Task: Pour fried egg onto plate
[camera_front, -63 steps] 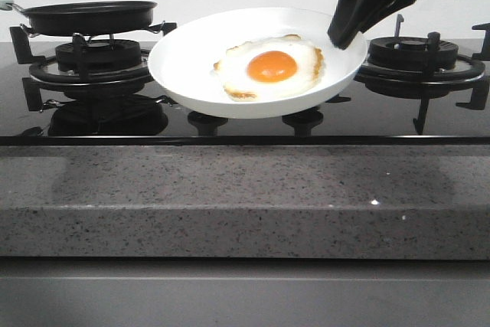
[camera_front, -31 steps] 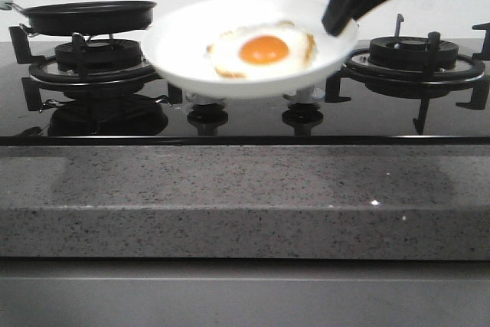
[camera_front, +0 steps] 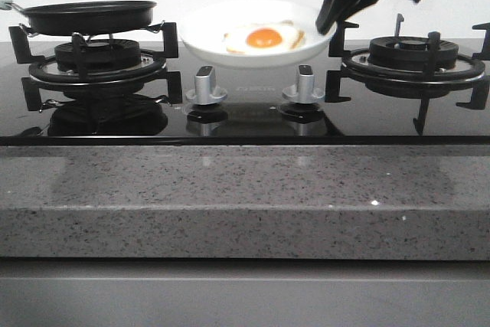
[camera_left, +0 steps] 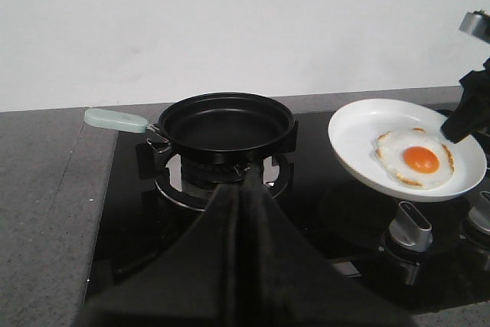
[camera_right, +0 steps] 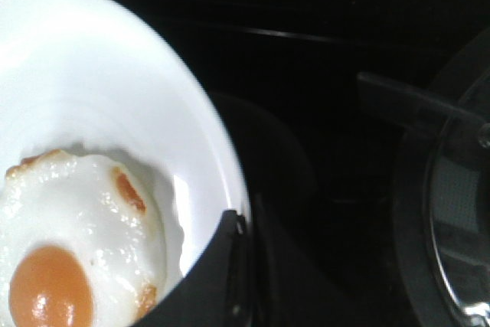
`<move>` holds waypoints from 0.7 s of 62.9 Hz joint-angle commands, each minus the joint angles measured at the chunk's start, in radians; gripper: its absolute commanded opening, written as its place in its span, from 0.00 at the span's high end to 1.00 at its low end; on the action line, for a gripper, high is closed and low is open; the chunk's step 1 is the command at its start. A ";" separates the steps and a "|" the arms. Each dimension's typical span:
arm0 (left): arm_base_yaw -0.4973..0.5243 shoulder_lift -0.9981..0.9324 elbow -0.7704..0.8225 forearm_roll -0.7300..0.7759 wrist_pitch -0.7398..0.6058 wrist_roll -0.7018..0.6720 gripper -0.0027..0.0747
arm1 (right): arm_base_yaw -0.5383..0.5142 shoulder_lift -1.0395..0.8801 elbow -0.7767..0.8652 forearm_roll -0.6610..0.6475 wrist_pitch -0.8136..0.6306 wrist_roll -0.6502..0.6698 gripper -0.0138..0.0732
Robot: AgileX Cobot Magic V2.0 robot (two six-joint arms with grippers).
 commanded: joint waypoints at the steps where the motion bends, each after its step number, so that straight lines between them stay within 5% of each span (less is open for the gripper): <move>1: -0.006 0.009 -0.025 -0.020 -0.075 -0.005 0.99 | -0.003 -0.030 -0.046 0.047 -0.023 0.002 0.96; 11: -0.006 0.009 -0.025 -0.020 -0.075 -0.005 0.99 | -0.003 -0.008 -0.046 0.044 -0.007 0.002 0.91; 28: -0.006 0.009 -0.025 -0.020 -0.075 -0.005 0.99 | -0.012 -0.010 -0.049 0.041 -0.013 0.002 0.59; 44: -0.006 0.009 -0.025 -0.020 -0.075 -0.005 0.99 | -0.051 -0.010 -0.192 0.039 0.149 0.002 0.63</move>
